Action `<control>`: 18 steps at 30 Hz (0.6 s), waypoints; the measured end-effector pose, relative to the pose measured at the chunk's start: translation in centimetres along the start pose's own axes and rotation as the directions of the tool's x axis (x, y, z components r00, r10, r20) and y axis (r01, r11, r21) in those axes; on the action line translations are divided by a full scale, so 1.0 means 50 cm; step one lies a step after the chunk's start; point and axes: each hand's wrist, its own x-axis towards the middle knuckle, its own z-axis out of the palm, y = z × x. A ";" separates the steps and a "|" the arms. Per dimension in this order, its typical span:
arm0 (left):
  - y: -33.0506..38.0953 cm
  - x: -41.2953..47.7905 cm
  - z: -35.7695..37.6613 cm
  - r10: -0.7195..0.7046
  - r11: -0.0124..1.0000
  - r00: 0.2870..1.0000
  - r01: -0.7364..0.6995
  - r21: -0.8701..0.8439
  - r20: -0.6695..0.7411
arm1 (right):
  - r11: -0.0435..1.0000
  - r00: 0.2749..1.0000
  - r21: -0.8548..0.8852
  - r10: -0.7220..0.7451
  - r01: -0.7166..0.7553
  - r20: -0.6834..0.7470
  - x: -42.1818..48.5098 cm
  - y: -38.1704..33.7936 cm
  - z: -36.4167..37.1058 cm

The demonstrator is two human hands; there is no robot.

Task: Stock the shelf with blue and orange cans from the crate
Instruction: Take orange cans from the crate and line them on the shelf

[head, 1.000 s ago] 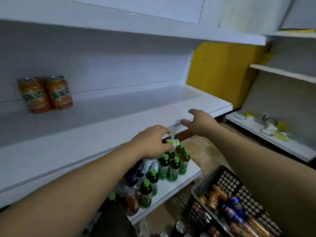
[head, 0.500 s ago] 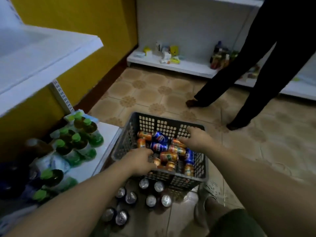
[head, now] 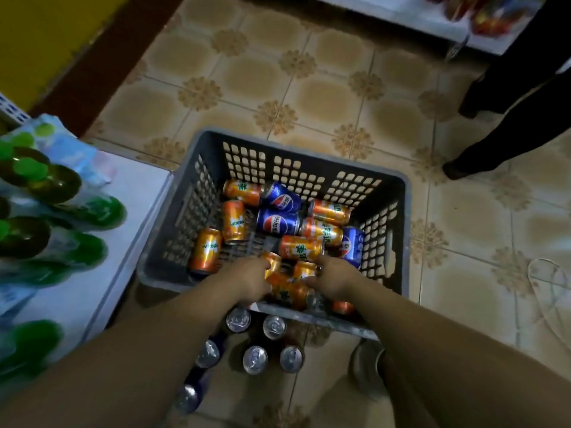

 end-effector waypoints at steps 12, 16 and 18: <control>-0.032 0.112 0.067 0.015 0.990 0.989 0.005 -0.139 0.144 | 0.995 0.998 0.103 -0.020 0.015 0.051 0.131 0.018 0.108; -0.016 0.061 0.030 0.077 0.957 0.996 -0.061 -0.283 0.046 | 0.934 0.980 0.335 -0.063 0.125 -0.189 0.062 -0.015 0.056; -0.002 0.015 0.001 0.102 0.889 0.995 -0.097 -0.447 -0.012 | 0.854 0.954 0.479 -0.064 0.204 -0.293 0.012 -0.039 0.017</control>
